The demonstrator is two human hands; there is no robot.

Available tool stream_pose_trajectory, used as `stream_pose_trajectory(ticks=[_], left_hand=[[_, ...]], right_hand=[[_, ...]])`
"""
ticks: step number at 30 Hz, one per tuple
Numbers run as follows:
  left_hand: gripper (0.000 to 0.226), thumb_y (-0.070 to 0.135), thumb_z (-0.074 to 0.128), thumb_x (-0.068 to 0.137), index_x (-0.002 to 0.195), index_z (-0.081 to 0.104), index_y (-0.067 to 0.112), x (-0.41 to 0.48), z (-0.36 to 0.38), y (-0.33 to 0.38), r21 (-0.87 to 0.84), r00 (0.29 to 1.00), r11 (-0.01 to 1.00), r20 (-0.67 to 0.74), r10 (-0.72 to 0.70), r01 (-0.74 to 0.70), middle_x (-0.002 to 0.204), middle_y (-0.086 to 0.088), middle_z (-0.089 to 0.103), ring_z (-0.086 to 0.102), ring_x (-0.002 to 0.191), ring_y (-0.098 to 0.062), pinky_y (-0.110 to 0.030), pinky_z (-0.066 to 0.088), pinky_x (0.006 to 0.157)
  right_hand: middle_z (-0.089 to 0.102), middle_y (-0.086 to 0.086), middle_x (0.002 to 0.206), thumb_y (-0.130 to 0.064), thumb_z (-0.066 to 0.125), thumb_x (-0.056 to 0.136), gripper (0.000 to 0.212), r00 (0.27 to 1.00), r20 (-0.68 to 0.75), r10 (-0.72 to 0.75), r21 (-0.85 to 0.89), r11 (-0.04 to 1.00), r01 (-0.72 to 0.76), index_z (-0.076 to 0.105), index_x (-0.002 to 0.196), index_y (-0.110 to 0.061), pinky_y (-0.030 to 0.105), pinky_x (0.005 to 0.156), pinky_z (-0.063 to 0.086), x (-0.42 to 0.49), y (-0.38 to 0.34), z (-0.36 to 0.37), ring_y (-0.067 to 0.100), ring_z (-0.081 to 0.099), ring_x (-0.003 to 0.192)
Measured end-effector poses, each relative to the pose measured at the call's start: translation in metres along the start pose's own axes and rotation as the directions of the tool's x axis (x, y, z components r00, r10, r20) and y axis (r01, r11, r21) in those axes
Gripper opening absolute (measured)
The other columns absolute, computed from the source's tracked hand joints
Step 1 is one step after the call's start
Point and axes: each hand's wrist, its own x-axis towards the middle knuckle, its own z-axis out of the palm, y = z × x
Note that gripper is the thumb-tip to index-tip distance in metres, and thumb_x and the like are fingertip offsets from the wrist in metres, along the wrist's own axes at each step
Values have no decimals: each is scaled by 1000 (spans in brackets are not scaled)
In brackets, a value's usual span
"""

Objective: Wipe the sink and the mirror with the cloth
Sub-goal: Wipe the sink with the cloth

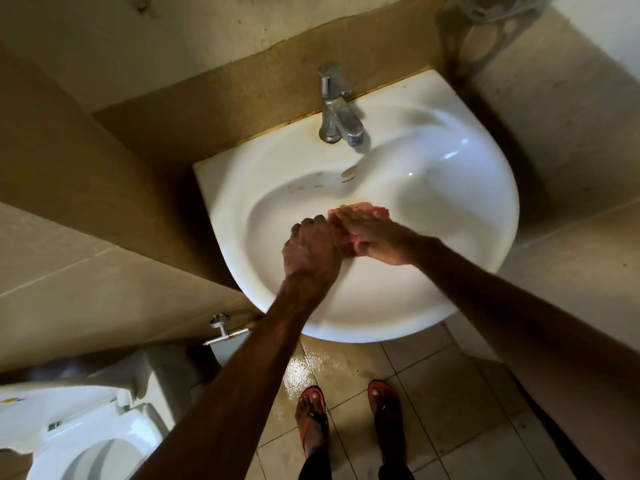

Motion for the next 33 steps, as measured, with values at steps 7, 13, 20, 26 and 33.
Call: stream_pose_trajectory(ticks=[7,13,20,26,33], left_hand=[[28,5,51,83,110,57,7,-9,20,7,-22,987,992,101,122,-120,113,-10,62,57,109,-29,-38,50,80],[29,11,58,90,118,58,3,-13,35,29,-115,980,986,143,136,-120,120,-13,62,59,112,-31,-41,53,88],[41,19,55,96,133,47,5,-16,52,33,68,939,974,286,189,-217,137,-13,49,48,126,-29,-40,47,101],[53,17,53,95,144,40,5,-10,61,58,-35,904,963,337,263,-267,147,-12,45,44,137,-30,-43,42,112],[21,20,43,100,112,51,4,-11,81,92,-91,883,924,274,381,-370,106,-16,55,60,95,-32,-42,54,77]], right_hand=[[27,16,165,-46,2,85,86,969,-64,238,-303,921,-246,26,159,-11,44,121,8,-39,37,-49,34,21,154],[61,10,142,-50,35,92,62,985,16,171,-317,935,-157,59,138,-16,53,98,42,-54,16,8,37,59,127],[30,-8,166,-55,44,98,67,978,-58,202,-324,923,-210,26,159,-34,48,121,20,-77,38,-20,22,30,153],[66,4,137,-41,30,84,62,913,-335,232,-352,868,-349,65,132,-23,56,121,26,-111,62,-47,32,55,133],[43,12,159,-31,49,92,61,760,-474,444,-98,832,-547,45,152,-18,59,120,28,-153,18,-24,36,30,152]])
